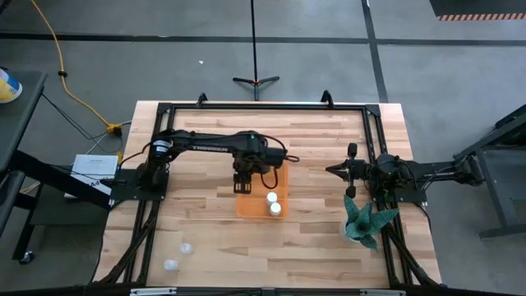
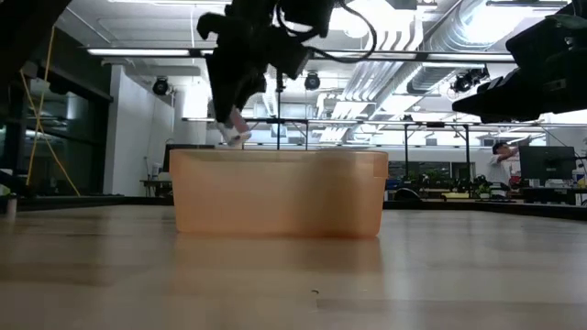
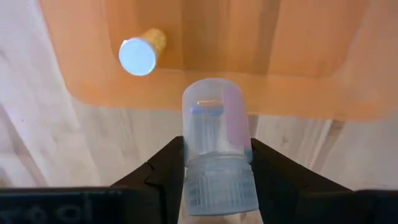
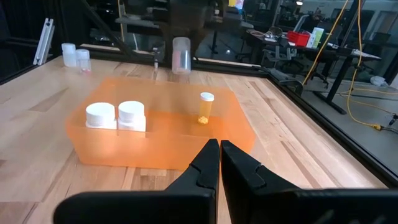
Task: Pick and place pill bottles into a basket
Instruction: Put the top transparent pill bottle into the orange bin
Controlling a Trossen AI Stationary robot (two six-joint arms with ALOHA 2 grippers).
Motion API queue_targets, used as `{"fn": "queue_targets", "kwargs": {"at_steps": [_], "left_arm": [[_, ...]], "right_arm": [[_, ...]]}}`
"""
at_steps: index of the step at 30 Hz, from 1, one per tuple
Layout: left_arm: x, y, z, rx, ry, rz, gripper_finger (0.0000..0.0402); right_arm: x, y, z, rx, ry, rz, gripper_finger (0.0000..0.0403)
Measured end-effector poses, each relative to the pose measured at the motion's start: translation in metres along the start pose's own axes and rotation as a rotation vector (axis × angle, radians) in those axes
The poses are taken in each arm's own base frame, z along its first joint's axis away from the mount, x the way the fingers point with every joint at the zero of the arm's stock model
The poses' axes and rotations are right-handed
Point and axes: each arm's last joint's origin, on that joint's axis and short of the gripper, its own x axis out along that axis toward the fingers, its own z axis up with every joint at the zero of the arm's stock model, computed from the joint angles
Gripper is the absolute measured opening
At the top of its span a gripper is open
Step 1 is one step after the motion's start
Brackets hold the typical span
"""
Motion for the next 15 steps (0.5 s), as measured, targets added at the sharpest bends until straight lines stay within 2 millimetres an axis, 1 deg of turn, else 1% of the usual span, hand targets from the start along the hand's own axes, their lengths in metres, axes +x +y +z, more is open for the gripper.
{"fn": "queue_targets", "kwargs": {"at_steps": [3,6,8,11,15], "left_arm": [[0.004,0.000,0.003,-0.007,-0.012,0.007,0.0190],[0.014,-0.006,0.014,0.030,-0.056,-0.009,0.0186],[0.024,-0.010,0.019,0.054,-0.027,-0.013,0.0185],[0.033,-0.013,0.027,0.062,-0.030,-0.012,0.0190],[0.054,-0.016,0.037,0.083,0.021,-0.008,0.0194]], "right_arm": [[0.000,0.000,0.000,-0.004,0.000,0.000,0.0007],[0.000,0.000,0.000,-0.005,0.000,0.000,0.0007],[0.000,0.000,0.000,-0.006,0.001,0.000,0.0007],[0.000,0.000,0.000,-0.007,0.003,0.000,0.0007],[0.001,0.000,-0.001,-0.009,0.011,0.001,0.0007]]}}
